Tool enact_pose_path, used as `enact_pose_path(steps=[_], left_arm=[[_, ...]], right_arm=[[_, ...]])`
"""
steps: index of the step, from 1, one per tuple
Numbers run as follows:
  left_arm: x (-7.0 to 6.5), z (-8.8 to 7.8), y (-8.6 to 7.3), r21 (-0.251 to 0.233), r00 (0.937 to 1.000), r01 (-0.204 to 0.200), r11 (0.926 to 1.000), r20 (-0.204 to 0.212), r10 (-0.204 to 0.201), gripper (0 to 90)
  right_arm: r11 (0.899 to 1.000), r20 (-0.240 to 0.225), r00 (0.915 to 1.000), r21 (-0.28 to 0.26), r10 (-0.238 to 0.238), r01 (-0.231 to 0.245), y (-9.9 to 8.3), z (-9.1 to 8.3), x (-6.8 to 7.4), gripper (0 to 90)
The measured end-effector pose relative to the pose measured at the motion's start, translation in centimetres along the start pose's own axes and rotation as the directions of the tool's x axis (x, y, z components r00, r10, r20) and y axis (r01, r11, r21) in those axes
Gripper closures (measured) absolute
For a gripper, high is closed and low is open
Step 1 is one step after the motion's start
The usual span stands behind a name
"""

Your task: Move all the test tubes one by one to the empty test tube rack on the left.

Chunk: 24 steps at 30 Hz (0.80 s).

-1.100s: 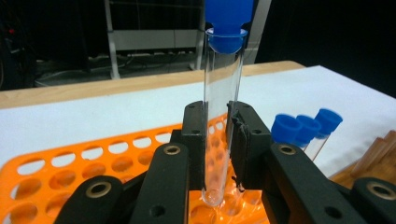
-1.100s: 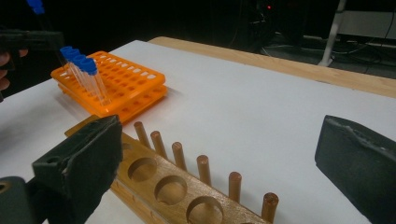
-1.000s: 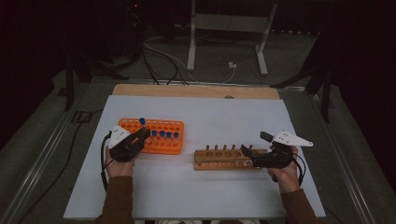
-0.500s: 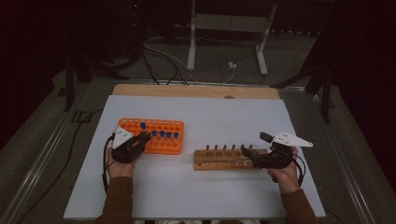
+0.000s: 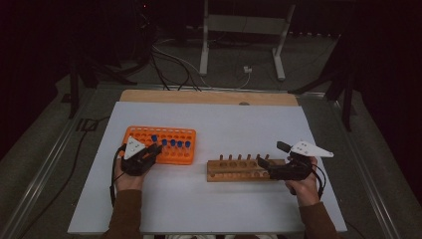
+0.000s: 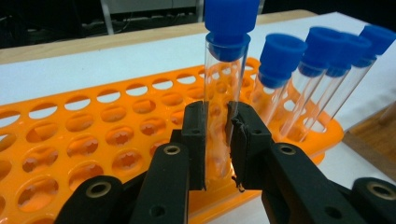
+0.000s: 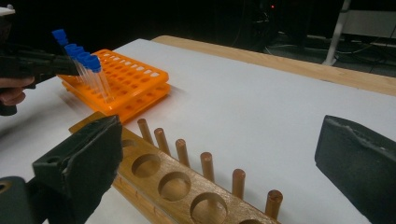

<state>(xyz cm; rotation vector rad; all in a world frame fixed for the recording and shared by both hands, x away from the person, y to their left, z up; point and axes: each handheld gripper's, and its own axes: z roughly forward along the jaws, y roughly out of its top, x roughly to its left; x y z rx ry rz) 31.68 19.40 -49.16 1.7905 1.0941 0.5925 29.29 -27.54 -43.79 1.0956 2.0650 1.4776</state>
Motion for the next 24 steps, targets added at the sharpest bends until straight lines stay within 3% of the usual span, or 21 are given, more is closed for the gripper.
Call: enact_pose_path(steps=[6,20,24], left_arm=[[-0.28,0.39,-0.19,0.049,0.9993,-0.035,0.9982,-0.011,0.035,78.3],[-0.53,0.64,-0.31,0.091,0.9983,-0.051,0.9946,-0.024,0.053,78.3],[-0.43,0.64,-0.33,0.095,0.9991,-0.033,0.9949,-0.022,0.035,78.3]], right_arm=[[1.000,0.000,1.0000,0.001,0.000,0.000,-0.03,-0.05,0.00,1.2],[1.000,-0.006,1.0000,0.007,-0.004,0.004,-0.15,0.10,0.07,1.2],[1.000,-0.006,1.0000,0.010,-0.003,0.003,-0.19,0.13,0.09,1.2]])
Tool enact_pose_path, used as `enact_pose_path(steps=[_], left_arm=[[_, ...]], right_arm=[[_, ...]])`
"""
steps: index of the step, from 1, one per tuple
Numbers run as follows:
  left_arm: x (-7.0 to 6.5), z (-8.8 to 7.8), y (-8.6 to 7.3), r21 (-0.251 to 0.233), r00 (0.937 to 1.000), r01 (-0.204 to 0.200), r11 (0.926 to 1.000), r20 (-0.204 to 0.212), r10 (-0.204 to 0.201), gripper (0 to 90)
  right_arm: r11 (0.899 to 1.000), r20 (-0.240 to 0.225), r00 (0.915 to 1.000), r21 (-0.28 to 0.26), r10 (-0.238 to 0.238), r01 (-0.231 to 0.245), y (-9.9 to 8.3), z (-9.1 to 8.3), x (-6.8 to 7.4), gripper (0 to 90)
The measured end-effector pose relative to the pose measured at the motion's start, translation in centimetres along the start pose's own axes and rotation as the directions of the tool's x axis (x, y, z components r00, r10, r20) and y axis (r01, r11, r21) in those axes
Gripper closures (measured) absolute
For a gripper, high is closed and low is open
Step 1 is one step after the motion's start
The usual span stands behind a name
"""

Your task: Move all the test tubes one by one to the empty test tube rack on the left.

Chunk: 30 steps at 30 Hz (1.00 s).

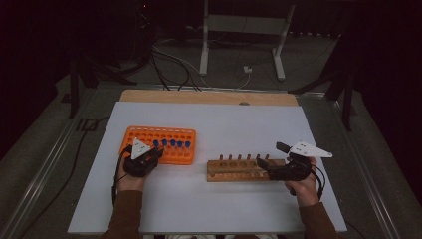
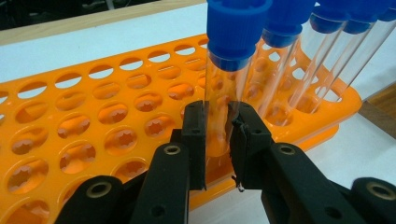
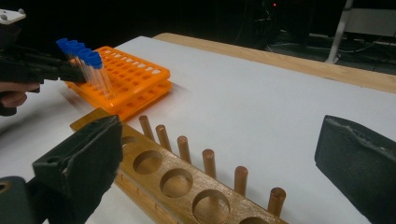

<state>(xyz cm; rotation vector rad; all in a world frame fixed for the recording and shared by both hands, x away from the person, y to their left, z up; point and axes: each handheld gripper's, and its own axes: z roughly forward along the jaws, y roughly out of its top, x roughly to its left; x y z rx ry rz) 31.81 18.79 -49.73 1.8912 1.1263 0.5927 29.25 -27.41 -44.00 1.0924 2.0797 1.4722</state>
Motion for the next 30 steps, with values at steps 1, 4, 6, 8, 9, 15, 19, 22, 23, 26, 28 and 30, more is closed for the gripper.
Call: enact_pose_path(steps=[1,4,6,8,9,15,19,22,23,26,28,30], left_arm=[[0.0,0.0,0.0,0.000,1.0000,0.001,1.0000,0.000,-0.001,78.3],[0.0,0.0,0.0,0.001,1.0000,0.003,1.0000,-0.002,-0.003,78.2],[0.0,0.0,0.1,0.002,1.0000,0.006,1.0000,-0.003,-0.006,77.9],[-0.1,0.0,0.1,0.003,0.9999,0.014,0.9999,-0.001,-0.014,77.5],[-0.1,0.0,0.1,0.004,0.9999,0.016,0.9999,0.001,-0.016,77.1],[0.0,-0.4,0.2,-0.004,0.9994,0.036,0.9994,0.000,-0.036,68.1],[0.3,-0.9,0.3,-0.021,0.9978,0.066,0.9976,0.003,-0.066,62.5],[0.4,-1.2,0.3,-0.033,0.9966,0.082,0.9960,0.011,-0.082,57.1],[0.4,-1.3,0.3,-0.039,0.9957,0.091,0.9951,0.018,-0.090,54.8],[0.4,-1.7,0.4,-0.055,0.9932,0.112,0.9922,0.040,-0.110,49.6],[0.3,-2.0,0.4,-0.073,0.9914,0.122,0.9898,0.056,-0.118,48.0],[0.2,-2.5,0.4,-0.092,0.9900,0.127,0.9876,0.074,-0.120,45.4]], right_arm=[[1.000,0.000,1.0000,0.001,-0.001,0.001,0.0,0.0,0.0,1.3],[1.000,-0.001,1.0000,0.003,-0.003,0.003,0.0,0.1,0.0,1.3],[1.000,-0.002,1.0000,0.002,-0.002,0.002,0.0,0.1,0.1,1.3],[1.000,-0.003,1.0000,0.002,-0.003,0.003,0.0,0.1,0.1,1.3],[1.000,-0.002,1.0000,0.002,-0.003,0.003,0.0,0.1,0.0,1.3],[1.000,-0.004,1.0000,0.001,0.000,0.000,0.0,0.0,0.0,1.3],[1.000,-0.004,1.0000,0.000,-0.003,0.003,0.0,0.0,0.0,1.2],[1.000,-0.003,1.0000,-0.002,-0.001,0.001,0.0,0.0,-0.1,1.3],[1.000,-0.002,1.0000,-0.002,-0.002,0.002,0.0,-0.1,-0.1,1.3],[1.000,0.000,1.0000,-0.006,0.001,-0.001,0.0,-0.2,-0.1,1.3],[1.000,-0.002,1.0000,-0.012,0.002,-0.002,0.0,-0.3,-0.2,1.2],[1.000,0.001,1.0000,-0.015,0.004,-0.004,-0.1,-0.4,-0.3,1.3]])
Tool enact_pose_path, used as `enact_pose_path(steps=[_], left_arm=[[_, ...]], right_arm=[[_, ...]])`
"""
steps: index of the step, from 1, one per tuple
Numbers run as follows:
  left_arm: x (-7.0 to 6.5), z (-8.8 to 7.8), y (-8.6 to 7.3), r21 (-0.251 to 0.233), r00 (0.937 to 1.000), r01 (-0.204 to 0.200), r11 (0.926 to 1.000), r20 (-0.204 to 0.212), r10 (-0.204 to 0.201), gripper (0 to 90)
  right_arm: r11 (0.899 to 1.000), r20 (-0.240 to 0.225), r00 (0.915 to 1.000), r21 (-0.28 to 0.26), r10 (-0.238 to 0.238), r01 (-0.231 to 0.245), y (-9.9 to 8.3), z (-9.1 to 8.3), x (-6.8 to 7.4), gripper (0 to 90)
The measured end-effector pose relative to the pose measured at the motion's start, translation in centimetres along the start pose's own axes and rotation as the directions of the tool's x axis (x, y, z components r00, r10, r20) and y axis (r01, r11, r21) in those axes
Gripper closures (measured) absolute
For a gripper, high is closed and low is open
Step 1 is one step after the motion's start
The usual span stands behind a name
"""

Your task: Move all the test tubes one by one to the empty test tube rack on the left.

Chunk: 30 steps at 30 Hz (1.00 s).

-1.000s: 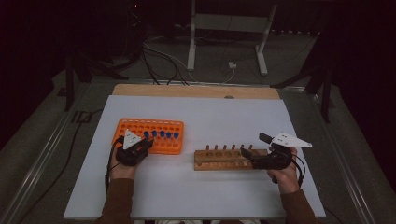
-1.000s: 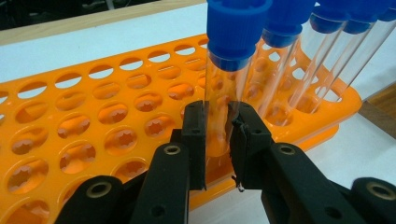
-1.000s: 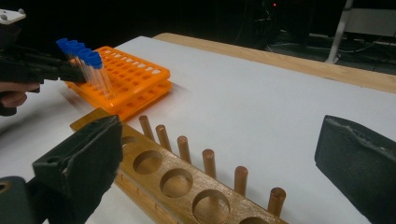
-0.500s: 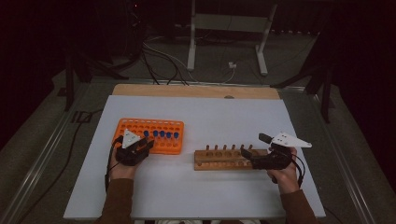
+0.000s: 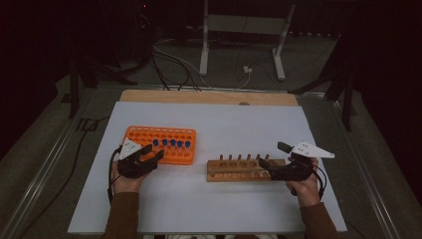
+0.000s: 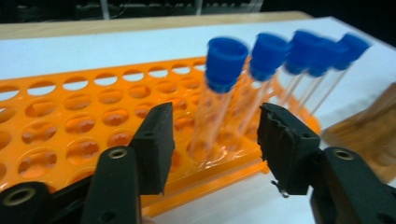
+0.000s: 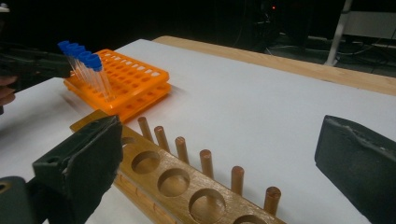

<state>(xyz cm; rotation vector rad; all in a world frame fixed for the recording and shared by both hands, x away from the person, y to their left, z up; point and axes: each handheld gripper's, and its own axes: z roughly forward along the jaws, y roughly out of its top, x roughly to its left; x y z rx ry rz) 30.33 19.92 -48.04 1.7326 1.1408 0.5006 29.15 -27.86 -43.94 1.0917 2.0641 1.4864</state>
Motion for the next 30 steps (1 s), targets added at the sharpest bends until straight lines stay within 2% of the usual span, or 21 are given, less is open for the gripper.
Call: enact_pose_path(steps=[3,6,11,15,24,30], left_arm=[[-0.3,-0.6,0.1,-0.031,0.9999,-0.001,0.9995,0.013,0.001,39.0],[-0.7,-1.5,0.3,-0.080,0.9999,-0.012,0.9967,0.009,0.013,34.5],[-0.9,-2.7,0.5,-0.127,0.9996,-0.029,0.9915,-0.011,0.028,27.7],[-1.0,-3.5,0.5,-0.140,0.9986,-0.041,0.9893,-0.039,0.036,19.5],[-1.2,-4.4,0.1,-0.156,0.9954,-0.056,0.9861,-0.085,0.043,10.3],[-1.3,-4.8,-0.1,-0.160,0.9932,-0.063,0.9850,-0.107,0.047,3.5]], right_arm=[[1.000,0.000,1.0000,-0.006,-0.001,0.001,-0.1,-0.1,-0.1,1.2],[1.000,0.000,1.0000,-0.012,0.004,-0.004,-0.2,-0.3,-0.2,1.3],[1.000,0.009,0.9999,-0.019,-0.007,0.007,-0.4,-0.6,-0.3,1.2],[0.999,0.015,0.9999,-0.032,-0.002,0.002,-0.6,-1.0,-0.5,1.2],[0.998,0.030,0.9995,-0.066,0.014,-0.012,-0.9,-1.9,-1.2,1.2],[0.996,0.053,0.9986,-0.084,-0.001,0.006,-1.1,-2.2,-1.5,1.2]])
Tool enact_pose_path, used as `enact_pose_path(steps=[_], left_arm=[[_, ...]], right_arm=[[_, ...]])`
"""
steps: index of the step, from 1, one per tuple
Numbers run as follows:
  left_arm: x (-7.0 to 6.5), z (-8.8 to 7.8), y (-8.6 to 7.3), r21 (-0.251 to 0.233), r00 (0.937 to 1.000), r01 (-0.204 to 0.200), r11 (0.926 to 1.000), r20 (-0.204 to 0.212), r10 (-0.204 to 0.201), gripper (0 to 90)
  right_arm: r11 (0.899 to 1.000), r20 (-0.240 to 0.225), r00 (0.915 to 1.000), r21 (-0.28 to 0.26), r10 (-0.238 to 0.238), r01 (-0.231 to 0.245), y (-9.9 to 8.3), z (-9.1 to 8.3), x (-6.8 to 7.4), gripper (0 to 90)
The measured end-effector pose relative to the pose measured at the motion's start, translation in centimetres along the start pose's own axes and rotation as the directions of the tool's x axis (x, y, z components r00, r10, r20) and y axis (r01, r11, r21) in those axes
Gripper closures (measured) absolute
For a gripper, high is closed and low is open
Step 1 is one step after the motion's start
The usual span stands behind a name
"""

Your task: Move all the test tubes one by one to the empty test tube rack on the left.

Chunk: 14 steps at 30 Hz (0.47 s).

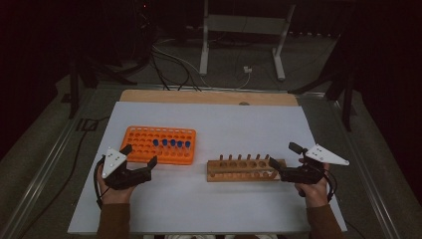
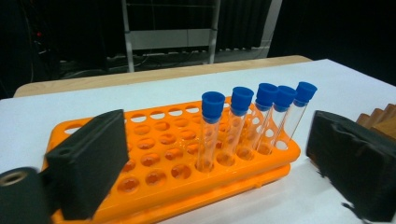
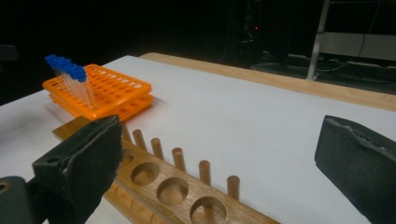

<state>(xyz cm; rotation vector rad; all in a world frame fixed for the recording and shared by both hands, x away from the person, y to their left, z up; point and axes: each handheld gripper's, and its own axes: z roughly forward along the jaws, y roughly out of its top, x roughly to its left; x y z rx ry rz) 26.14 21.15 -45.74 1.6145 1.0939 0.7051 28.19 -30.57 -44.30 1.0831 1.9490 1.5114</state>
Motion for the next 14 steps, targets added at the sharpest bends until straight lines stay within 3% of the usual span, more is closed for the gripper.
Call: enact_pose_path(steps=[9,14], left_arm=[[0.30,-0.60,-0.20,-0.007,0.9986,0.003,1.0000,-0.053,-0.003,0.7],[0.33,-0.63,-0.21,-0.011,0.9986,0.004,0.9999,-0.052,-0.004,0.7]], right_arm=[[1.000,0.021,0.9996,0.000,-0.019,0.019,-0.33,-0.01,-0.17,1.2],[1.000,0.026,0.9996,-0.008,-0.011,0.011,-0.37,-0.13,-0.29,1.2]])
